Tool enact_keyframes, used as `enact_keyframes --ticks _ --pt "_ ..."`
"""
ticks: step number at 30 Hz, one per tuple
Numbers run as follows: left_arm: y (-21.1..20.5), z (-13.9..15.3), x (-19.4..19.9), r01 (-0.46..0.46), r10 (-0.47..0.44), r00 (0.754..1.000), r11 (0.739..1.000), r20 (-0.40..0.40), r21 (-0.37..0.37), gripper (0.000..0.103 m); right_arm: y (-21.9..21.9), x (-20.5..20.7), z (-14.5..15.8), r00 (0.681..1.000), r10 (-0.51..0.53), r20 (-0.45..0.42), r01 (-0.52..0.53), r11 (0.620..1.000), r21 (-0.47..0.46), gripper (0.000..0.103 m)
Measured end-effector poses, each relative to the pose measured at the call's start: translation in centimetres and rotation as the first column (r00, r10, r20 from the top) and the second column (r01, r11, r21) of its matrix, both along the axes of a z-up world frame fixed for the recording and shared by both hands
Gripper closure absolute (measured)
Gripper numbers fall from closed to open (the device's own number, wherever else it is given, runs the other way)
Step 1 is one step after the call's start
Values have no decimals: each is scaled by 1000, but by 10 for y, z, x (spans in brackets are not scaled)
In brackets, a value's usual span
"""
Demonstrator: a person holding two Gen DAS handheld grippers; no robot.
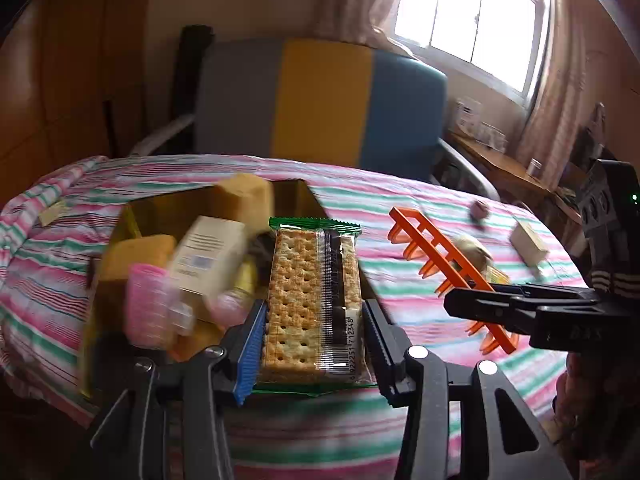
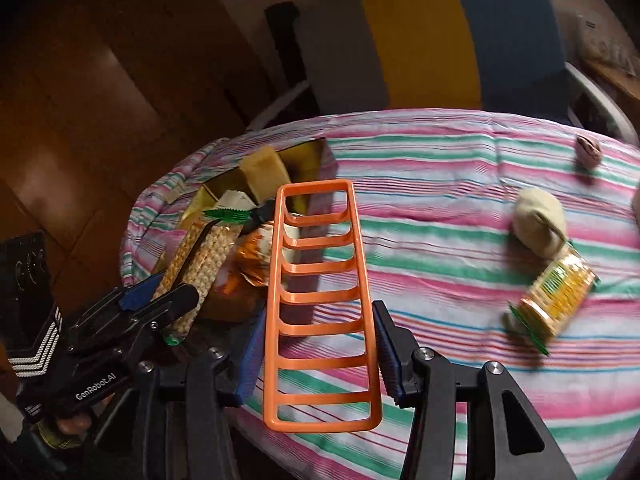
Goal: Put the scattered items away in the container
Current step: 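Carry the cracker pack and orange rack over the gold box, then lower the cracker pack and orange rack into the gold box and open both tools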
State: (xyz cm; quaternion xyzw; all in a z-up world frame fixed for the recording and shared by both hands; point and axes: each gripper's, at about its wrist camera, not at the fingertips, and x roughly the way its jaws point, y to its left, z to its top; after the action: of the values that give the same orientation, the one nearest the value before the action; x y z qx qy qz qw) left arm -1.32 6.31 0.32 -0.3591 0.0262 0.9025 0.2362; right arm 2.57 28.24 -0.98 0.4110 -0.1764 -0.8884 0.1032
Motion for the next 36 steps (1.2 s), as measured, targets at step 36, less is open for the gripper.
enact_keyframes --ticks 36 --pt "-64 -14 -58 -215 211 975 975 68 60 55 -57 -110 -14 994 38 106 -19 985 -171 48"
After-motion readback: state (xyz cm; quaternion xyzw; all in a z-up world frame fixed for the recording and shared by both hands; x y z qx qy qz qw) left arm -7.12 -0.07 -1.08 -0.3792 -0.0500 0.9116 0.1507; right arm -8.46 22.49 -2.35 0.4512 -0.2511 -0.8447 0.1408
